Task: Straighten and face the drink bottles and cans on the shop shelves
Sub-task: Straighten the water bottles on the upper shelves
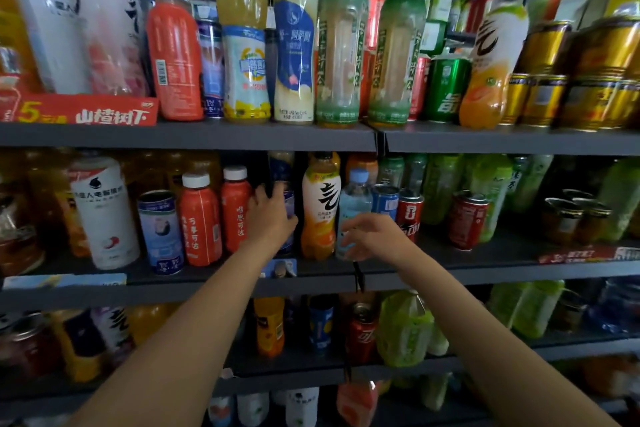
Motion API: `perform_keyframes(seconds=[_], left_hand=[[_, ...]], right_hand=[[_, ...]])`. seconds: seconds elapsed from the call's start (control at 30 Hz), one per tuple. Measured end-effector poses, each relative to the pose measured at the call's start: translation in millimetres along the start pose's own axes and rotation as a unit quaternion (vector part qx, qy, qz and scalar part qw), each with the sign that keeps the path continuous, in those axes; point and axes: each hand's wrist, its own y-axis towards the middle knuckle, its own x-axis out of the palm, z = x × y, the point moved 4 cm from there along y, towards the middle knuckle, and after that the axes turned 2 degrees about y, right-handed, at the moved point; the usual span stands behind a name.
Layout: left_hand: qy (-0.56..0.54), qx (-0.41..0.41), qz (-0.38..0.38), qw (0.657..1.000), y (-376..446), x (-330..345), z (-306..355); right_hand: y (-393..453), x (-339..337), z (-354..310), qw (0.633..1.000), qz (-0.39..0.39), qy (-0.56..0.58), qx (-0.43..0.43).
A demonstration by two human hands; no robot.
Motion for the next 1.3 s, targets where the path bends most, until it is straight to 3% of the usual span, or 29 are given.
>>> perform_keyframes(seconds=[0.1,0.23,0.47,0.67,0.77,0.87,0.9,1.03,1.17,1.3], left_hand=[[-0.108,0.017,0.065,0.992,-4.2,-3.1,-2.0],[-0.198,0.047,0.091,0.975,-16.1,-12.6,-8.7],[-0.193,0.187,0.195,0.943,-53.5,-89.3,-0.1],[-0.236,0.228,0.226,0.917,-65.7,-164.6,14.3],[-0.314,0.214,0.216,0.9,-62.8,-195.6,19.7],[-0.413,0.167,0.209,0.871,-45.5,-230.2,26.1],[-0.408,0.143,0.218,0.875,-35.8,-239.9,27.7],[-0.259,0.012,0.206,0.944,14.2,-238.8,31.2],[-0.188,-0.029,0.162,0.968,61.6,-202.9,46.1],[-0.127,-0.062,0.208,0.968,80.2,-178.0,53.8]], right_hand=[[3.1,6.1,-4.0,1.0,-0.001,-0.001,-0.01],[4.7,23.7,-14.4,0.999,-0.022,-0.001,-0.032],[3.9,51.5,-71.9,0.963,0.014,-0.104,-0.249],[-17.2,76.8,-124.9,0.932,0.034,-0.022,-0.36],[-25.8,76.2,-156.2,0.916,0.064,0.01,-0.395],[-28.5,63.8,-184.6,0.893,0.147,0.017,-0.425],[-26.9,56.5,-191.3,0.89,0.178,0.015,-0.42],[-8.7,21.9,-201.9,0.894,0.258,0.022,-0.365],[7.6,-2.9,-202.4,0.897,0.275,0.009,-0.347],[20.1,-9.3,-203.5,0.896,0.268,0.002,-0.353]])
